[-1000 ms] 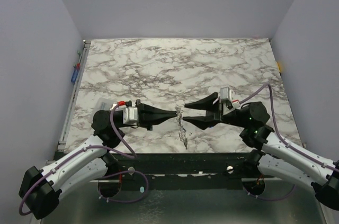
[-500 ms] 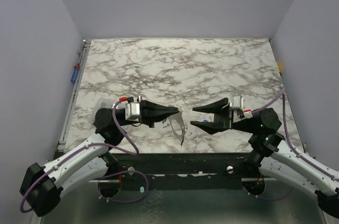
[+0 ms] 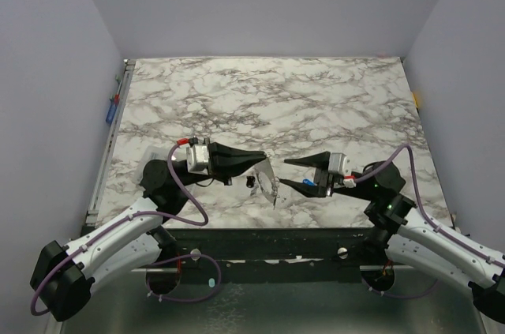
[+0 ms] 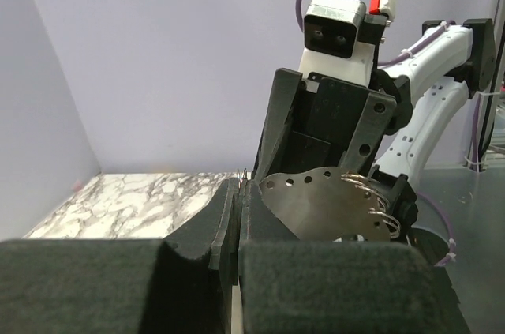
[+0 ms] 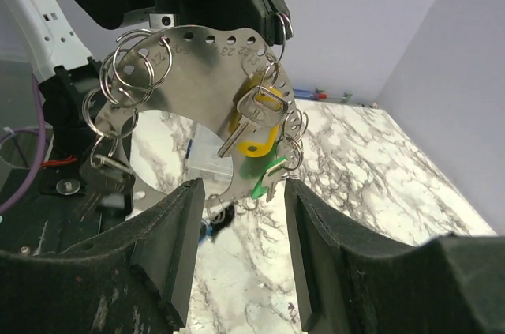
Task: Put the keys on the keyring
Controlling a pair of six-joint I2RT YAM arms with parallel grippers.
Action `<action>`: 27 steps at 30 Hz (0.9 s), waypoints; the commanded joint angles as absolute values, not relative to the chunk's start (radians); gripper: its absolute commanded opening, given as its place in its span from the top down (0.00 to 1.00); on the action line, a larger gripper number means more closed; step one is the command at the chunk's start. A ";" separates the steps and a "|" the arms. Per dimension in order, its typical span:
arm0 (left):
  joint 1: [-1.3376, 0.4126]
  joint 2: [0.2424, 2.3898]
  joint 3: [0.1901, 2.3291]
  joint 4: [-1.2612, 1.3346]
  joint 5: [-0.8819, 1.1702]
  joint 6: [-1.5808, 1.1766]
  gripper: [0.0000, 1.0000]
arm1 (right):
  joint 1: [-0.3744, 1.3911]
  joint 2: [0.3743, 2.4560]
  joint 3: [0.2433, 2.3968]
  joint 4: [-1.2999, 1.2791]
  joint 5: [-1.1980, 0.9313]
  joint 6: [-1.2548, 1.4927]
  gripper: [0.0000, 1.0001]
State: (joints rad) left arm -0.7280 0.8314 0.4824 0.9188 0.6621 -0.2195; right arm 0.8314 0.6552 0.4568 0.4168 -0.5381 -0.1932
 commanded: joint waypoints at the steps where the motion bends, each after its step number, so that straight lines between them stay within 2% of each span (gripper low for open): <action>1: -0.730 0.815 0.512 0.971 0.608 -0.238 1.00 | 0.838 0.649 0.456 0.457 -0.524 -0.239 0.47; 10: -0.731 0.818 0.503 0.971 0.553 -0.236 1.00 | 0.838 0.632 0.555 0.297 -0.451 -0.212 0.47; 27: -0.730 0.827 0.471 0.971 0.439 -0.198 1.00 | 0.838 0.589 0.609 0.160 -0.399 0.140 0.41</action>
